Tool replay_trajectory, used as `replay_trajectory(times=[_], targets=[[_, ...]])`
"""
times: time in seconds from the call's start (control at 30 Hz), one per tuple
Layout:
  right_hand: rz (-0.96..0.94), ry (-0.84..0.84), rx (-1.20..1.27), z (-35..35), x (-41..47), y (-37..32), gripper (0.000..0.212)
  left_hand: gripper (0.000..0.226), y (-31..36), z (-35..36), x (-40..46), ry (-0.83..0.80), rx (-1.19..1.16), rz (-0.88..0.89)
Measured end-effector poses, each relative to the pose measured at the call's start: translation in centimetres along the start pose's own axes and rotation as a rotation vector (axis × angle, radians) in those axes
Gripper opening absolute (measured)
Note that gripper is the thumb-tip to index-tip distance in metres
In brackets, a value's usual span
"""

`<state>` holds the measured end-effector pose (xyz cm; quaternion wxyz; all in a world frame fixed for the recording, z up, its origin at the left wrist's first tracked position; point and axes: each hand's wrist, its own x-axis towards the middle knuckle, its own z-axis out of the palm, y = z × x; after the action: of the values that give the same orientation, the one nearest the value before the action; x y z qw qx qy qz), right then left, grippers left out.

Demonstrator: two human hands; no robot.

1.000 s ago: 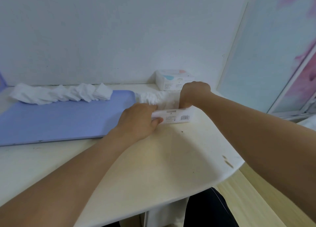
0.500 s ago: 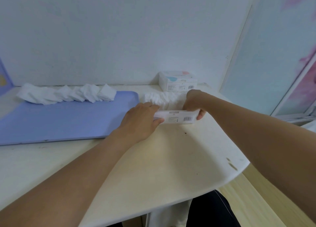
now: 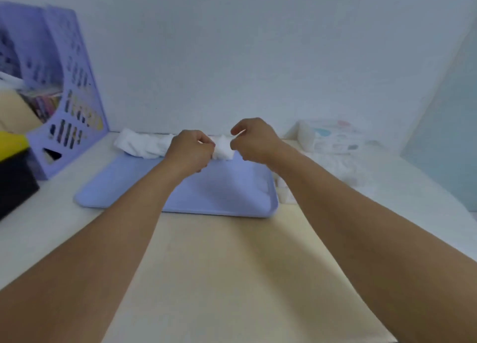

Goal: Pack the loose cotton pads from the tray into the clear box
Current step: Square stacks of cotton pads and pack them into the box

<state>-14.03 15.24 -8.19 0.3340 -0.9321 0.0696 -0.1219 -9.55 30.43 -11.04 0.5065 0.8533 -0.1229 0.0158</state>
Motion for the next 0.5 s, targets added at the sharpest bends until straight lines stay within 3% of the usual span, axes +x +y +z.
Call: replay_trajectory(times=[0.1, 0.23, 0.3, 0.5], targets=[[0.057, -0.112, -0.097, 3.1, 4.0, 0.1, 0.072, 0.018, -3.2, -1.9, 0.1, 0.090, -0.022, -0.059], [0.055, -0.199, -0.231, 5.3, 7.7, 1.7, 0.113, 0.021, -6.5, -1.6, 0.4, 0.077, -0.192, -0.109], [0.065, -0.216, -0.238, 6.3, 9.2, 2.4, 0.110, 0.019, -7.2, -1.2, 1.0, 0.063, -0.217, -0.137], [-0.013, -0.177, -0.363, 6.8, 10.7, 3.6, 0.074, 0.015, -7.4, -0.3, 1.8, 0.029, -0.213, -0.126]])
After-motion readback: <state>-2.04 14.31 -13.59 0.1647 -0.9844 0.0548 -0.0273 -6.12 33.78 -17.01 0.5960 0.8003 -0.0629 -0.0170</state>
